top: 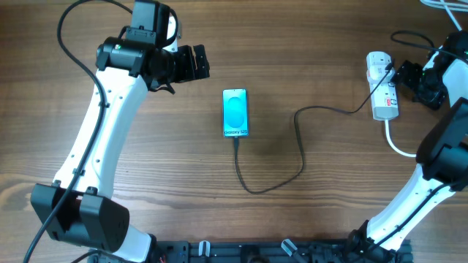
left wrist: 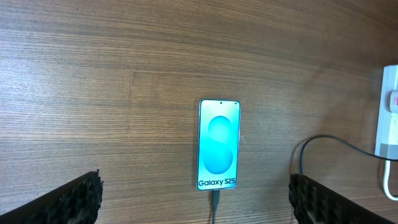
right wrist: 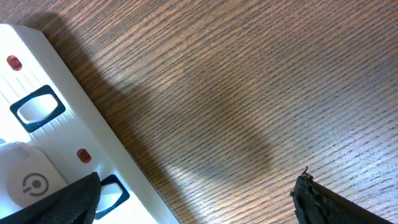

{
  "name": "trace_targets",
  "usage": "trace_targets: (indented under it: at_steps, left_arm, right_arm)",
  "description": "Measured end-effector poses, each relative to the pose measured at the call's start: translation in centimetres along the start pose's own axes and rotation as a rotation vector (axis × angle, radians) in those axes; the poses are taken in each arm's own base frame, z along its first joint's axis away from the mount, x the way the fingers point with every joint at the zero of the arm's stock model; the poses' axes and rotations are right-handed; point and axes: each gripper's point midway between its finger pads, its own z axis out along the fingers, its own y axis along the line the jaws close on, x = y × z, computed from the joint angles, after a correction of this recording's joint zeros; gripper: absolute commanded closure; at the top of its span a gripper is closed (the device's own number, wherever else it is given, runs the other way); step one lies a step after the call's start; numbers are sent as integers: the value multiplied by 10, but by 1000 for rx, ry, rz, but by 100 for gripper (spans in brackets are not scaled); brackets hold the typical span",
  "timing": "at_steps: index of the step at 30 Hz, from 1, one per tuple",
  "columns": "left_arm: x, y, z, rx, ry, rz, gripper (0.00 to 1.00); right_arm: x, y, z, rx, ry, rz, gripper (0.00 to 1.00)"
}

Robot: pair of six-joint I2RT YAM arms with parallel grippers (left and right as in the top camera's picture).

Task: Plug charger to phone and switch on socket
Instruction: 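Move the right gripper over the white power strip's switch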

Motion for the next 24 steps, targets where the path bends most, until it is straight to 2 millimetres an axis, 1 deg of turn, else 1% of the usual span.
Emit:
trace_targets:
  at_steps: [21, 24]
  left_arm:
    - [0, 0, 0, 0, 0, 0, 0]
    - [0, 0, 0, 0, 0, 0, 0]
  right_arm:
    - [4, 1, 0, -14, 19, 5, 0]
    - [10, 1, 0, -19, 42, 6, 0]
